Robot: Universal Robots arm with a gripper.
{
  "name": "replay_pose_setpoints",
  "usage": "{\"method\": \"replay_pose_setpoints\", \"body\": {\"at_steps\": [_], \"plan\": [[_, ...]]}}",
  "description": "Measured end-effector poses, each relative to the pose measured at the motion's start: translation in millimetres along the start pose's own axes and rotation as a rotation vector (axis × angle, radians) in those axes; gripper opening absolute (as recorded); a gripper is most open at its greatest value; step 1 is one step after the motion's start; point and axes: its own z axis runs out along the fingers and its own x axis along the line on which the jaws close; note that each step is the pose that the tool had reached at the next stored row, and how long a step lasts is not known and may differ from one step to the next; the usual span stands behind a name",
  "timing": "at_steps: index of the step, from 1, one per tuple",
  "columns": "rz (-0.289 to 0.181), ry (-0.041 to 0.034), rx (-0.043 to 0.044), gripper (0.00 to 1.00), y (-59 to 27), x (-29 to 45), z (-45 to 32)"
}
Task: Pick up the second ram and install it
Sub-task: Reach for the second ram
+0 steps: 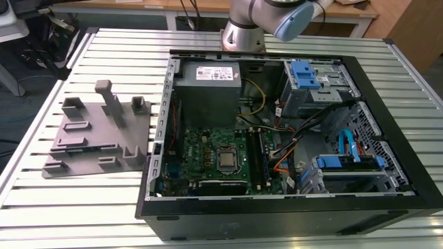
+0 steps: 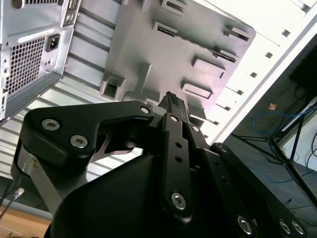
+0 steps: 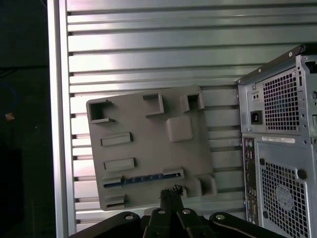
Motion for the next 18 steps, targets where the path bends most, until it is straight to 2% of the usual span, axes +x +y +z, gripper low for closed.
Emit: {"method": "replay_pose_setpoints", "body": {"at_steps": [7,11,18], "plan": [[0.000,0.0000,0.0000,0.07,-9.1,14.8,0.4],[0.000,0.0001,0.0000,0.07,-17.2,22.6,0.9],[0.000,-0.0001,-0.0002,0.07,-27.7,26.1,7.6]]}}
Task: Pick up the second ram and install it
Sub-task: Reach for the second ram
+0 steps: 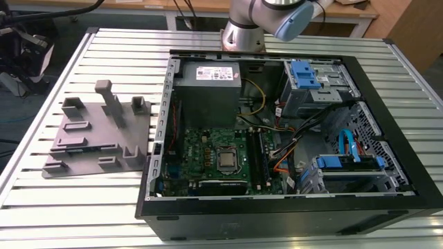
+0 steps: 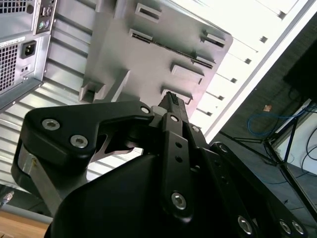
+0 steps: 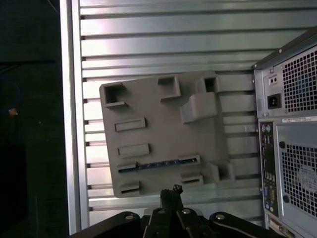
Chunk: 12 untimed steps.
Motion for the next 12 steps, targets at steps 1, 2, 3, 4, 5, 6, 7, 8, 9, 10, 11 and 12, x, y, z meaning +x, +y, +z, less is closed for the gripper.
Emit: {"method": "replay_pose_setpoints", "body": {"at_steps": [1,2,3,4,5,6,7,8,9,10,11,12], "plan": [[0.000,0.0001,0.0000,0.07,-0.9,0.1,1.5],[0.000,0.0002,0.0001,0.07,-1.6,0.2,3.1],[0.000,0.0004,0.0002,0.07,-2.3,0.3,4.6],[0.000,0.0004,0.0001,0.07,-2.9,0.3,6.1],[0.000,0.0007,0.0002,0.07,-3.7,0.4,7.8],[0.000,0.0009,0.0002,0.07,-4.3,0.5,9.3],[0.000,0.0010,0.0002,0.07,-5.0,0.5,10.8],[0.000,0.0012,0.0002,0.07,-5.7,0.6,12.3],[0.000,0.0015,0.0003,0.07,-6.3,0.6,13.7],[0.000,0.0016,0.0003,0.07,-6.9,0.6,15.3],[0.000,0.0017,0.0002,0.07,-7.5,0.6,17.0],[0.000,0.0021,0.0003,0.07,-8.2,0.7,18.8]]}}
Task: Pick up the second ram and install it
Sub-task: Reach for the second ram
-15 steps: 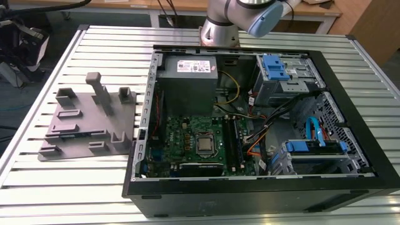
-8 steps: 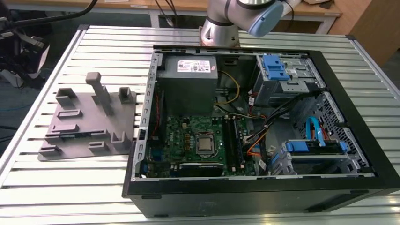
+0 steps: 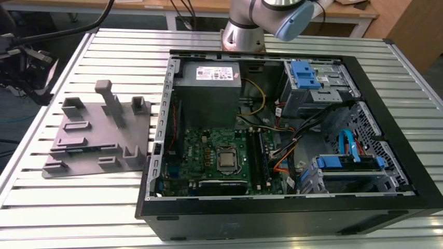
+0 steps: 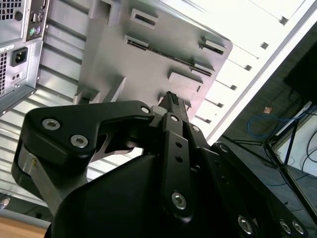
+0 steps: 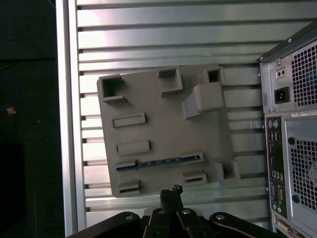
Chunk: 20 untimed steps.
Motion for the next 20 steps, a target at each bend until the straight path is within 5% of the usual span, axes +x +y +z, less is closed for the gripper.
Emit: {"method": "replay_pose_setpoints", "body": {"at_steps": [20], "plan": [[0.000,0.0021,0.0003,0.07,-2.6,0.9,36.2]]}}
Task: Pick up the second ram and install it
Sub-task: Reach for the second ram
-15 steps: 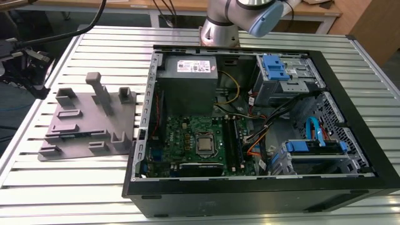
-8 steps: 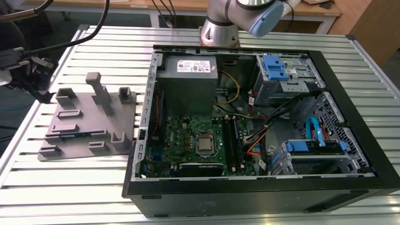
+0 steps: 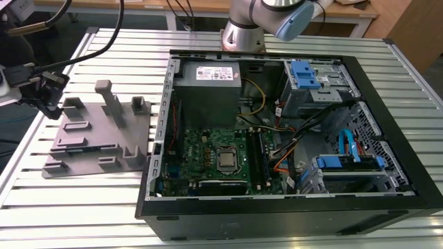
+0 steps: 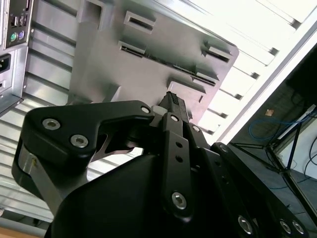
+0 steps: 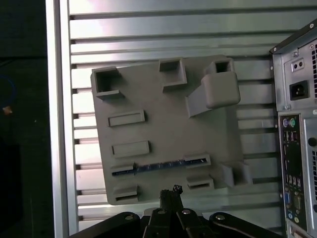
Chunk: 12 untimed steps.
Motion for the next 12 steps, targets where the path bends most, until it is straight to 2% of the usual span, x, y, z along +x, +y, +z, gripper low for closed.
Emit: {"method": "replay_pose_setpoints", "body": {"at_steps": [12], "plan": [[0.000,0.0004,0.0000,0.07,-1.0,0.6,21.8]]}}
